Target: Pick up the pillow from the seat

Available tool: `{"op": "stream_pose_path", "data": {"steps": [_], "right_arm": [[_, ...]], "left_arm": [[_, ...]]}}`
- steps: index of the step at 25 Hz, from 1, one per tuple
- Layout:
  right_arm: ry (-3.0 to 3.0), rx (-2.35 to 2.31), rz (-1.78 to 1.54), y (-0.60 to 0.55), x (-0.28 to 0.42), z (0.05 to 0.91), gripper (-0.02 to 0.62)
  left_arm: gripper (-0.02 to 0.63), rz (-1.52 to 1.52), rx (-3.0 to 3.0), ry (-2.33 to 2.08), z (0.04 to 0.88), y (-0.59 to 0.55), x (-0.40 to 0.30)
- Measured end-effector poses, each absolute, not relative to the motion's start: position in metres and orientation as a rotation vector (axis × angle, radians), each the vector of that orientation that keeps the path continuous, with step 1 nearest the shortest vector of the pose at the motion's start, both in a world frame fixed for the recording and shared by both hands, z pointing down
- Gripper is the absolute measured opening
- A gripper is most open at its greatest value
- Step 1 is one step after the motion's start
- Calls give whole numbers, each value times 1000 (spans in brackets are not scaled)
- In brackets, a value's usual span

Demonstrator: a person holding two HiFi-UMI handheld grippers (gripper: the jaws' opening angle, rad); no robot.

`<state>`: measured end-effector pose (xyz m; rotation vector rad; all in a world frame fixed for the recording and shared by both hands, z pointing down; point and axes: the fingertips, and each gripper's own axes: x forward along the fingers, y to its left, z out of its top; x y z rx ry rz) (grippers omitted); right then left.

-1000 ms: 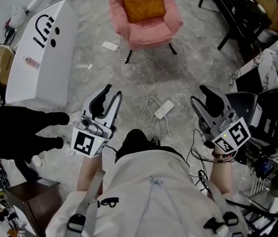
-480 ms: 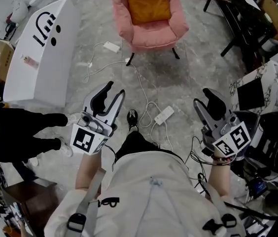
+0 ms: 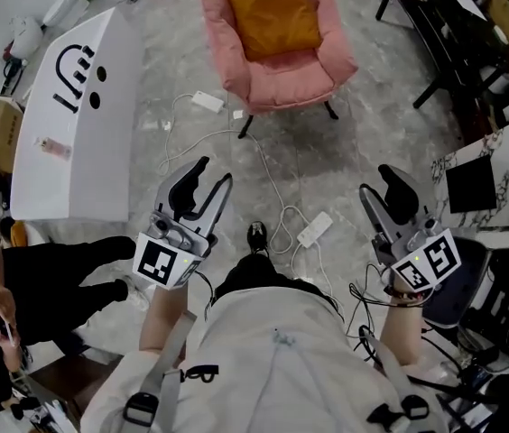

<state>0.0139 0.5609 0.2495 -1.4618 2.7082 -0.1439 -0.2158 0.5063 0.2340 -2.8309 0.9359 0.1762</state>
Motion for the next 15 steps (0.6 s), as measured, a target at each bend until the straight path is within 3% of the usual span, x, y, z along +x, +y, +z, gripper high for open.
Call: {"op": "stream_pose_path", "data": {"steps": [15], "right_arm": [[2673,-1567,-133,420,-26,235,239]], "left_arm": [[220,197,-2904,810,227,358,-246]]}}
